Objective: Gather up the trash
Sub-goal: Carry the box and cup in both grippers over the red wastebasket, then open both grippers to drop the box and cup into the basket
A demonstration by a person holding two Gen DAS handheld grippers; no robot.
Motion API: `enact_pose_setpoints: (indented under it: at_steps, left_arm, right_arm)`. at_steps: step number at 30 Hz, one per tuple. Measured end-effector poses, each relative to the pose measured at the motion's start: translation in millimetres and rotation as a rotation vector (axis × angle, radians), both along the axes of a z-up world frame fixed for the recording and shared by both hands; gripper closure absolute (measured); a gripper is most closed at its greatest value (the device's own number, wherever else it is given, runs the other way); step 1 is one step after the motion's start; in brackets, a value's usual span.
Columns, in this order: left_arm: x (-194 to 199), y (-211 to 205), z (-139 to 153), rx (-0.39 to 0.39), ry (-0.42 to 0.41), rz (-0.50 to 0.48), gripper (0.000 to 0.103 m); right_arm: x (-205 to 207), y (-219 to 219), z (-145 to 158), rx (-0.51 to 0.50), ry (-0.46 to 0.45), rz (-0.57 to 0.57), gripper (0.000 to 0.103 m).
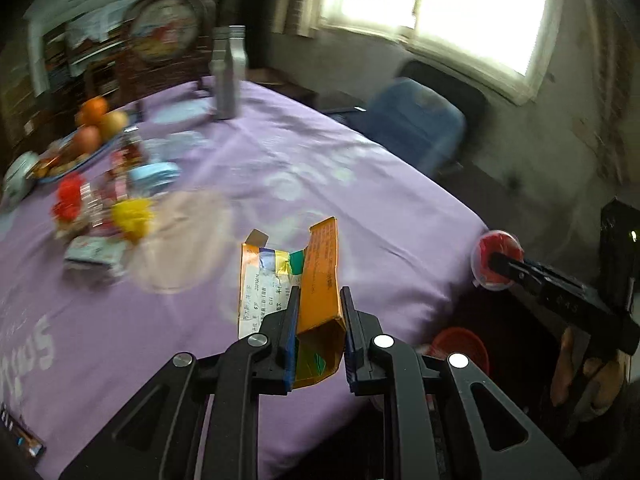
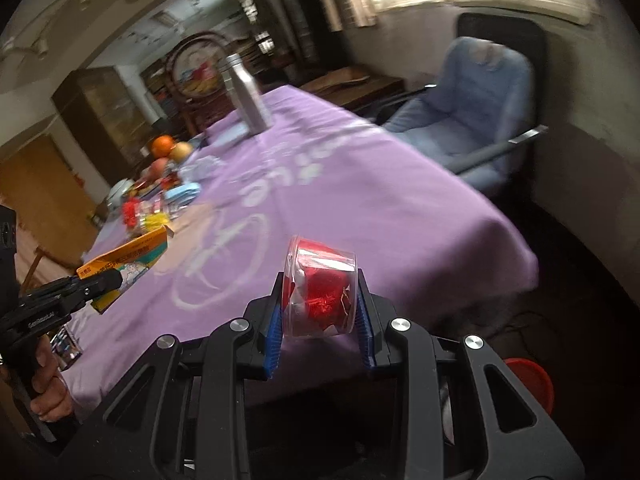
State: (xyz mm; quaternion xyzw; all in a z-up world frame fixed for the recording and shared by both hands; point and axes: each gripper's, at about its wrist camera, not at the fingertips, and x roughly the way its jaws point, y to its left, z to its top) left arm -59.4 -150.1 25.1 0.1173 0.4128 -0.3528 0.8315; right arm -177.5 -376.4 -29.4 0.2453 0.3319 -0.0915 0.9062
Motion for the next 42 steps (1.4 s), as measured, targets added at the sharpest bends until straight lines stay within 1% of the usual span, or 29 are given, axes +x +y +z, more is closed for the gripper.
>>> enact_pose_setpoints:
  at_steps: [2, 4, 9, 12, 15, 19, 21, 24, 27, 29, 34, 36, 38, 41, 42]
  left_arm:
    - [-12.3, -20.3, -3.2, 0.016, 0.002, -0.061, 0.084]
    - [-27.6, -46.8, -8.5, 0.030, 0.008, -0.150, 0.084]
    - [-63.9, -101.6, -23.5, 0.071, 0.027, -0.326, 0.084]
    - [-85.3, -131.3, -34.9, 0.098, 0.036, -0.422, 0.084]
    - [-106.6, -160.5, -51.1, 0.133, 0.053, -0.510, 0.084]
    - [-129.2, -196.7, -82.8, 0.199, 0.089, -0.610, 0.084]
    - [-140.7, -216.5, -106.1, 0.241, 0.125, -0.658, 0.084]
    - [-154.2, -241.9, -141.5, 0.303, 0.193, -0.717, 0.085]
    - [-164.2, -266.6, -177.7, 0.380, 0.229, -0.773, 0.085]
    - [-167.1, -281.1, -199.2, 0.418, 0.246, -0.788, 0.085]
    - [-169.5, -316.3, -258.0, 0.497, 0.346, -0.806, 0.085]
    - [-169.7, -326.6, -283.3, 0.542, 0.364, -0.799, 0.085]
    - [-168.8, -333.4, -309.2, 0.591, 0.385, -0.783, 0.085]
    - [-165.6, -337.4, -337.6, 0.645, 0.412, -0.760, 0.085]
    - [-167.1, -339.0, -343.3, 0.651, 0.421, -0.755, 0.084]
  right_arm:
    - [-17.8, -14.1, -7.1, 0.001, 0.021, -0.042, 0.071]
    - [-37.5, -27.3, -16.5, 0.007, 0.043, -0.089, 0.071]
    - [-73.8, -47.6, -43.7, 0.025, 0.106, -0.167, 0.071]
    - [-91.0, -57.1, -66.0, 0.045, 0.160, -0.201, 0.071]
    - [-107.5, -68.2, -96.5, 0.083, 0.226, -0.235, 0.071]
    - [-129.6, -83.6, -136.3, 0.151, 0.287, -0.290, 0.071]
    - [-142.1, -92.4, -161.0, 0.195, 0.321, -0.326, 0.071]
    - [-157.7, -102.7, -189.6, 0.251, 0.363, -0.362, 0.071]
    - [-170.5, -115.3, -218.8, 0.310, 0.405, -0.400, 0.071]
    - [-177.3, -123.5, -237.7, 0.341, 0.429, -0.428, 0.071]
    - [-186.0, -138.8, -283.1, 0.425, 0.477, -0.488, 0.071]
    - [-190.0, -143.2, -303.5, 0.473, 0.494, -0.511, 0.071]
    - [-189.9, -146.2, -317.1, 0.511, 0.499, -0.521, 0.071]
    - [-188.0, -149.6, -336.3, 0.563, 0.511, -0.537, 0.071]
    - [-187.7, -149.6, -340.0, 0.574, 0.516, -0.536, 0.071]
